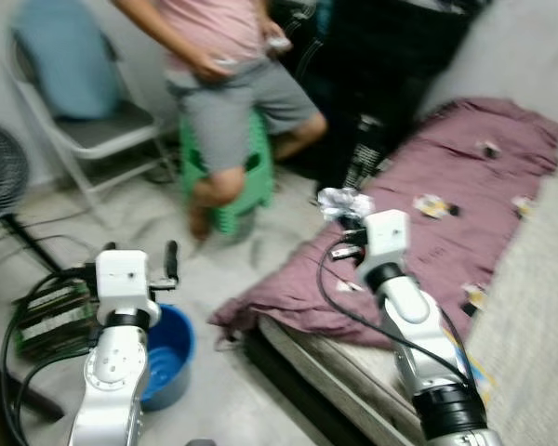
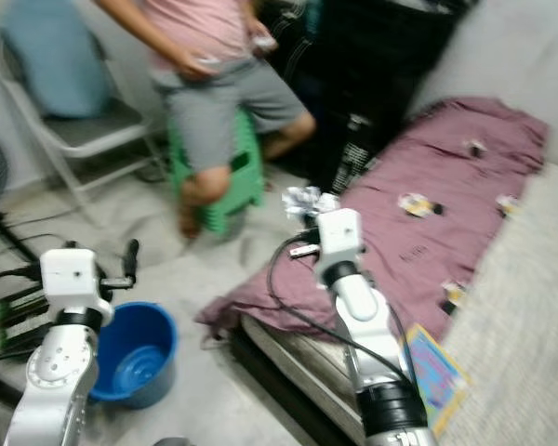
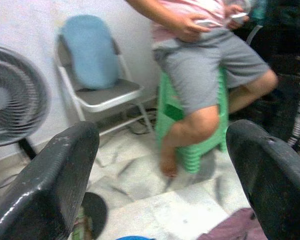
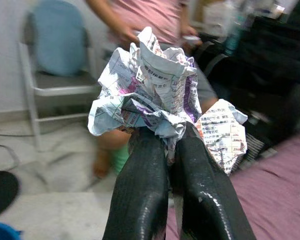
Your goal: Clean up the room
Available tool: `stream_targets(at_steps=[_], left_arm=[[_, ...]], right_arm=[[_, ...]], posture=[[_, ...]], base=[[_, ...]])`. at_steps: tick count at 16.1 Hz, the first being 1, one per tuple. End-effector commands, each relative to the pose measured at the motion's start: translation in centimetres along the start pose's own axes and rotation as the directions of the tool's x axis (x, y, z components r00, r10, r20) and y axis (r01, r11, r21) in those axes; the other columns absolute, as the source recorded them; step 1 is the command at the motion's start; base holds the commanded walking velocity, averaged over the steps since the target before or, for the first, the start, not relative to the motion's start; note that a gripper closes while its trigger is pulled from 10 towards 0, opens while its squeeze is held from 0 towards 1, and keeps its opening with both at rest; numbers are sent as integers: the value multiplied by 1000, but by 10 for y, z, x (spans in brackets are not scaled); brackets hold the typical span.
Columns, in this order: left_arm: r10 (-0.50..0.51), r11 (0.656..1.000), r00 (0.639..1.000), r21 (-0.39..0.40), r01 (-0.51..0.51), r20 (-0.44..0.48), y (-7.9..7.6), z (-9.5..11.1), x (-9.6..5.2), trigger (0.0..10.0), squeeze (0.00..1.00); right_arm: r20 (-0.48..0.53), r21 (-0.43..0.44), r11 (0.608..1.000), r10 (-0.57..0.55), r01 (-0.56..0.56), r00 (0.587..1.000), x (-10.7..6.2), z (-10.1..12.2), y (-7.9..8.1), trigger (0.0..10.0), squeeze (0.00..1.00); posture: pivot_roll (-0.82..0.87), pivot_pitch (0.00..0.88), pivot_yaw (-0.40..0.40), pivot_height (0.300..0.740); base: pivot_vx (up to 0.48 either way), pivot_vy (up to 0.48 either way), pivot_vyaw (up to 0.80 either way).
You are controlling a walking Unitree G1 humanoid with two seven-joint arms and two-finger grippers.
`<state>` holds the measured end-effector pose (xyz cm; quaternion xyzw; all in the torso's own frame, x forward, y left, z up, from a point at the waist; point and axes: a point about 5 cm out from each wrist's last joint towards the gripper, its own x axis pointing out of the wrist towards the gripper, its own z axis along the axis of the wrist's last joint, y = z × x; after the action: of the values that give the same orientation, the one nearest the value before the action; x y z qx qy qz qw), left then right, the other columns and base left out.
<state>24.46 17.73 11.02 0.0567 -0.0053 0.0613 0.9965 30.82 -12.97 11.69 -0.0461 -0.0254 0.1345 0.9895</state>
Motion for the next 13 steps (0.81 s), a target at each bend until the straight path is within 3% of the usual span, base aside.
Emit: stream_targets(at_steps=[1, 13], left_arm=[[-11, 1000, 1000, -6, 11, -1, -5, 1, 0, 10000, 0], [-26, 1000, 1000, -9, 26, -1, -7, 1, 1, 10000, 0]], right_arm=[[-4, -13, 1000, -20, 20, 1000, -1, -1, -7, 10000, 0], [-9, -14, 1000, -17, 17, 1000, 0, -3, -7, 10000, 0]], posture=[[-10, 0, -65, 740], [-7, 0, -74, 740]], base=[[0, 0, 800], [0, 0, 800]])
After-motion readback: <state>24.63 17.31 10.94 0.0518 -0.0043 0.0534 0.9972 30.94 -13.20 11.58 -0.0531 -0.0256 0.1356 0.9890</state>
